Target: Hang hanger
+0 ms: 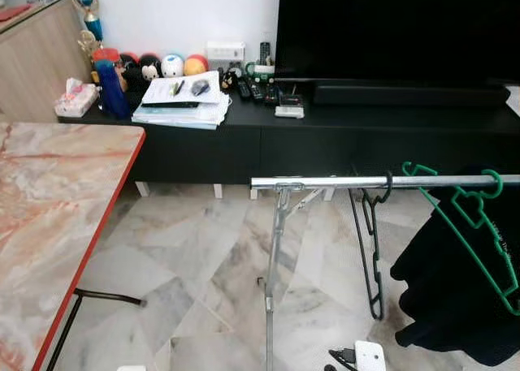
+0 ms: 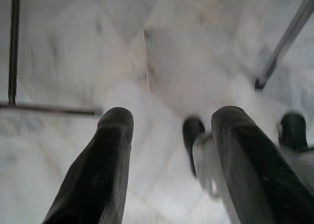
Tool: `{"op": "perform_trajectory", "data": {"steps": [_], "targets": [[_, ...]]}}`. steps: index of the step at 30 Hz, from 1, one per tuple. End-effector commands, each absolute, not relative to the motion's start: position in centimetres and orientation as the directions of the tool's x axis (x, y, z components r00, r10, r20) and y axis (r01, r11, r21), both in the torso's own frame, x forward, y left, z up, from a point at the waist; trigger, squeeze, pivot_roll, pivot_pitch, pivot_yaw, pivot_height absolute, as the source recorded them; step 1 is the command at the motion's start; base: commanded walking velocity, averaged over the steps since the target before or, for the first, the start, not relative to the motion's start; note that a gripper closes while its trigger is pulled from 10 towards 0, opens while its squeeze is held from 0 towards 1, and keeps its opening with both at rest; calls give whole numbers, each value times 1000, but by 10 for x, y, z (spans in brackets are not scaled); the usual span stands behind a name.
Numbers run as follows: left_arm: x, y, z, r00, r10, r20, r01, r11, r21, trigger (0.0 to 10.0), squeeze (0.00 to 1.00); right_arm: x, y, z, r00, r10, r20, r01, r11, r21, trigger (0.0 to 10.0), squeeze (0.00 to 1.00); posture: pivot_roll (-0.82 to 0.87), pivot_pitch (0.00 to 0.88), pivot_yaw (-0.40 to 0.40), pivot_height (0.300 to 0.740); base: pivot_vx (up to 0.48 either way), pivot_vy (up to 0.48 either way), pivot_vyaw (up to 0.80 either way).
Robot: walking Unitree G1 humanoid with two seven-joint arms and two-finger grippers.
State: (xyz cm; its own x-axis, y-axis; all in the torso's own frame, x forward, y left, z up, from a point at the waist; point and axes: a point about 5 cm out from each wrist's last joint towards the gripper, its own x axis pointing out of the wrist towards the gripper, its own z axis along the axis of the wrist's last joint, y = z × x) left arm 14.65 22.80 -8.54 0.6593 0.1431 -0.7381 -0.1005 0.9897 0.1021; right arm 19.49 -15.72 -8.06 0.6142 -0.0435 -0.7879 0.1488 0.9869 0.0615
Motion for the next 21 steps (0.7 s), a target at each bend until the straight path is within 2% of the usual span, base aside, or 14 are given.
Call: {"op": "perform_trajectory", "data": {"steps": [1,10,13,21], "targets": [[129,231,-93,599,154,-786,-107,988,112,10000,0,190,-157,-83,604,-47,-795,165,984,67,10000,0,59,25,-7,740,0,0,0],[122,233,-95,572,151,-806,-103,988,112,10000,0,187,-158,-85,591,-49,-805,166,984,62,10000,0,53,24,-13,740,0,-27,0],[124,231,-95,574,148,-806,-103,989,108,10000,0,186,-158,-85,587,-48,-808,175,982,69,10000,0,49,26,-14,740,0,-249,-760],[125,230,-95,567,149,-810,-124,988,95,10000,0,186,-160,-85,591,-46,-806,159,986,60,10000,0,49,46,-22,740,0,0,-658]]}}
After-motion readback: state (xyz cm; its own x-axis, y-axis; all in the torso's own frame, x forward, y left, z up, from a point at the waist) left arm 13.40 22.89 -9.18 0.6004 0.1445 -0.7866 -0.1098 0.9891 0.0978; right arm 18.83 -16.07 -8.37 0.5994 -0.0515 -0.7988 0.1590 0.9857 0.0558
